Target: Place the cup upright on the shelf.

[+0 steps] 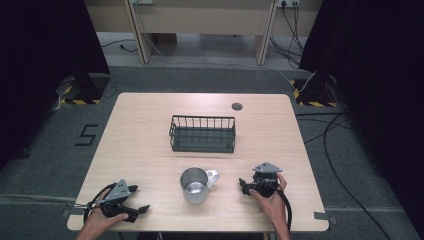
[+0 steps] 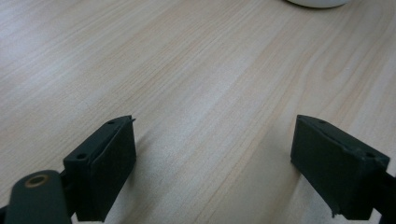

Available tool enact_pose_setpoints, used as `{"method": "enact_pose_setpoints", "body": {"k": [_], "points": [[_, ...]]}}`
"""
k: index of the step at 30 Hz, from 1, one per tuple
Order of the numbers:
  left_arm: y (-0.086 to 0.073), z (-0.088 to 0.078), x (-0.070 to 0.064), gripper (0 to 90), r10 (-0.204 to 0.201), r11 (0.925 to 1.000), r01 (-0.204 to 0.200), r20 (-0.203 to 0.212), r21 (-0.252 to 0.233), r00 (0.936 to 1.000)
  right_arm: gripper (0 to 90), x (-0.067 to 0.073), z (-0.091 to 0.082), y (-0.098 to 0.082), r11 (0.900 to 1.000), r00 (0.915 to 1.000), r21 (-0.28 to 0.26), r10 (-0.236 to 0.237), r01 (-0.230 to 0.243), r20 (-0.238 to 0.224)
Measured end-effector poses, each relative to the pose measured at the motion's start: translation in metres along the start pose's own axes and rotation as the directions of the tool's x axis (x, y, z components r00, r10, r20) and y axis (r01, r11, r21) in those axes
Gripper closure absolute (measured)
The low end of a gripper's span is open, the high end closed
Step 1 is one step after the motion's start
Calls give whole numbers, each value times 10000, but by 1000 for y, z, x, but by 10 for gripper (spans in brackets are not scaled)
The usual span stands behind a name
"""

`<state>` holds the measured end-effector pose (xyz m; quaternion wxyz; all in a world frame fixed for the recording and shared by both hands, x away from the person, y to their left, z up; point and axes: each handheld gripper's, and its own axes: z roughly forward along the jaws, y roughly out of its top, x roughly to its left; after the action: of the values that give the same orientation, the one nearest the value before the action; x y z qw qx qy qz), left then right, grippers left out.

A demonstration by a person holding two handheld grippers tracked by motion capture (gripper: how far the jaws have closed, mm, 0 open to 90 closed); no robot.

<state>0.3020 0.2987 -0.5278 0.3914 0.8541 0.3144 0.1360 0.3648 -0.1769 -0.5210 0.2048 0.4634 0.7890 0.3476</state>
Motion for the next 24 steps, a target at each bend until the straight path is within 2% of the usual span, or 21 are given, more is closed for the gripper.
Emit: {"method": "enact_pose_setpoints", "body": {"k": [7,14,20,23,24], "points": [[0,0,0,134,3,10000,-3,3,8,10000,165,5,-4,2,9991,9993,-398,-159,145,-349],[0,0,0,135,0,10000,0,2,-1,10000,213,14,-12,7,9958,9953,-849,-429,355,-868],[0,0,0,135,-5,10000,5,2,-4,10000,255,25,-20,16,9904,9870,-1300,-658,467,-1464],[0,0,0,135,0,10000,0,2,1,10000,278,29,-22,18,9876,9831,-1442,-858,625,-1619],[0,0,0,135,-3,10000,3,2,0,10000,306,32,-24,20,9841,9792,-1596,-1055,779,-1731]]}}
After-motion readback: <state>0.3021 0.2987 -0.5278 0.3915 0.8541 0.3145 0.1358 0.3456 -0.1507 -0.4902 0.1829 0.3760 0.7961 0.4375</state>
